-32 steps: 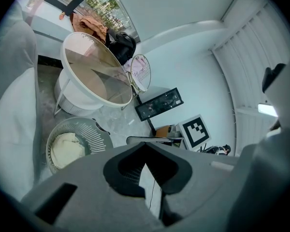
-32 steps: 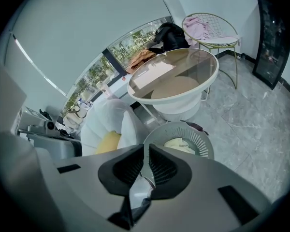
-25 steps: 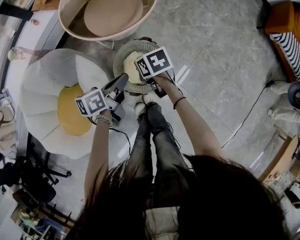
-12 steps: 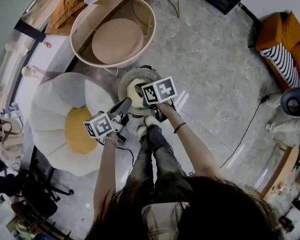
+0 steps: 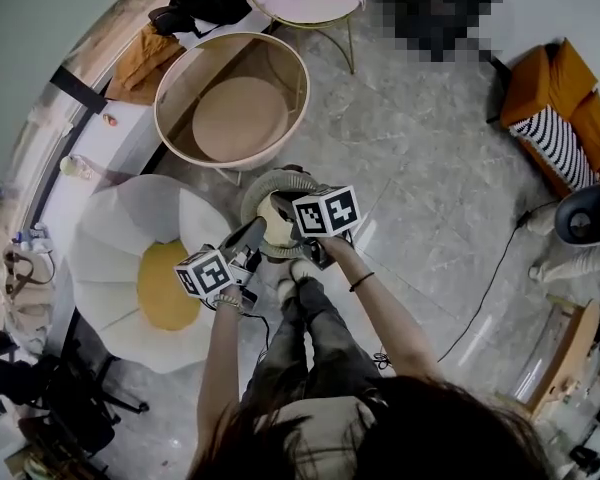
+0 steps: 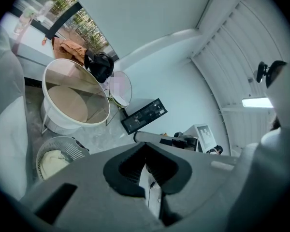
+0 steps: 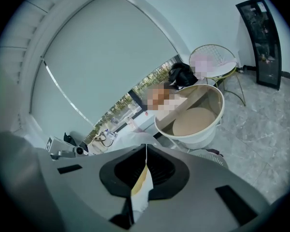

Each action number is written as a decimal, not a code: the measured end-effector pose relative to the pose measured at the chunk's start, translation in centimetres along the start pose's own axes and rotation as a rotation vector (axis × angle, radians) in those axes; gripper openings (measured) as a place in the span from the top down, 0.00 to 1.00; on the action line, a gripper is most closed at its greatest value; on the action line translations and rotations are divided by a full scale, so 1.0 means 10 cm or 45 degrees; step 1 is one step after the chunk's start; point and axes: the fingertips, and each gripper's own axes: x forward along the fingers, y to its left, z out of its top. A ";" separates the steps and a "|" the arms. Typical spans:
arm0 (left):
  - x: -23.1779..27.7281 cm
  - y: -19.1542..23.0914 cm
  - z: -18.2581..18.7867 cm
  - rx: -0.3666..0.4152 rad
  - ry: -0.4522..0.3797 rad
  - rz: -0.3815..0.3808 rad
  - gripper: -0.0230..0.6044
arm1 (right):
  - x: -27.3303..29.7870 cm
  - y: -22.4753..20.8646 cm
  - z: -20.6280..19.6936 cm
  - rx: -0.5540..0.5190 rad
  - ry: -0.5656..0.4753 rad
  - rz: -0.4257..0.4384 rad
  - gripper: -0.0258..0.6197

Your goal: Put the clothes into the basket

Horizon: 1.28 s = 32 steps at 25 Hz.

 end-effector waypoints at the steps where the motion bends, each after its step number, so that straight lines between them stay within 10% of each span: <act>1: -0.02 -0.05 0.02 0.019 -0.008 -0.005 0.95 | -0.04 0.04 0.04 -0.007 -0.023 0.008 0.94; 32: -0.35 -0.98 0.40 0.487 -0.155 -0.012 0.95 | -0.81 0.91 0.60 -0.195 -0.400 0.265 0.95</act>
